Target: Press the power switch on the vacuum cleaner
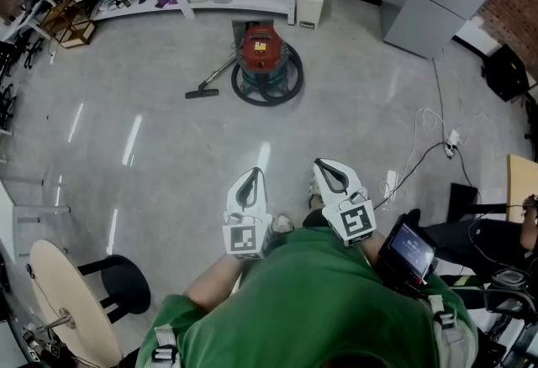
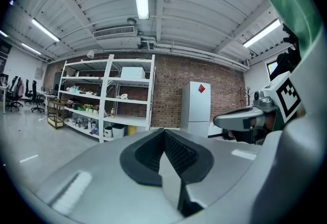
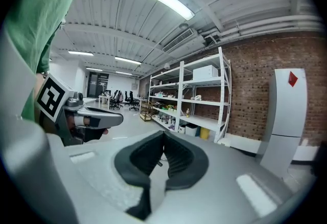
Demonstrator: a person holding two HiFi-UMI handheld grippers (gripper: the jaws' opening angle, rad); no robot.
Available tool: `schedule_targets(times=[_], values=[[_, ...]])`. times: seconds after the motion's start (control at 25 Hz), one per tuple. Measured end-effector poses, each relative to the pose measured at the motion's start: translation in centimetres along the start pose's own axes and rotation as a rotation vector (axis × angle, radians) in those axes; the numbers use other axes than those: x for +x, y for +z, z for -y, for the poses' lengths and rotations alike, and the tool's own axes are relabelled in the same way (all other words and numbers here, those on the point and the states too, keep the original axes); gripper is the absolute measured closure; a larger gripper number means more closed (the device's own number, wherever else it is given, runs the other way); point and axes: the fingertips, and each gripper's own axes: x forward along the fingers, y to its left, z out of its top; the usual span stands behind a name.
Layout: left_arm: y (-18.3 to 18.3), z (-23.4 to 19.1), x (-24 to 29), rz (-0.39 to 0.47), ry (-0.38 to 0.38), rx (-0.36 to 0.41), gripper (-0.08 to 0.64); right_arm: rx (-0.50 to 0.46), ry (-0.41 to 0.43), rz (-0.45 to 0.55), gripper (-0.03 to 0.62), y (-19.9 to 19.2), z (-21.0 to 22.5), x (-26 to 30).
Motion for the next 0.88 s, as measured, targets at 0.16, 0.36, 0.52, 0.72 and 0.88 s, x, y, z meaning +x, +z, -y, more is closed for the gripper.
schedule_targets(times=[0.16,0.36,0.52,0.72,0.88], values=[[1.0,0.1,2.0,0.022,0.004,0.02,0.553,-0.008,0.011,0.018,0.589,0.6,2.2,1.7],[1.7,0.4,6.0,0.025,0.024,0.043,0.552,-0.037,0.031,0.038,0.589,0.9,5.7,3.9],[2.2,0.7,9.2,0.025,0.041,0.053,0.553,-0.064,0.039,0.064,0.589,1.4,8.8,5.4],[3.1,1.5,13.7,0.03,0.059,0.079,0.552,-0.079,0.066,0.088,0.589,2.0,13.0,7.2],[3.5,2.4,16.9,0.009,0.095,0.082,0.553,-0.086,0.091,0.077,0.589,1.3,16.1,8.2]])
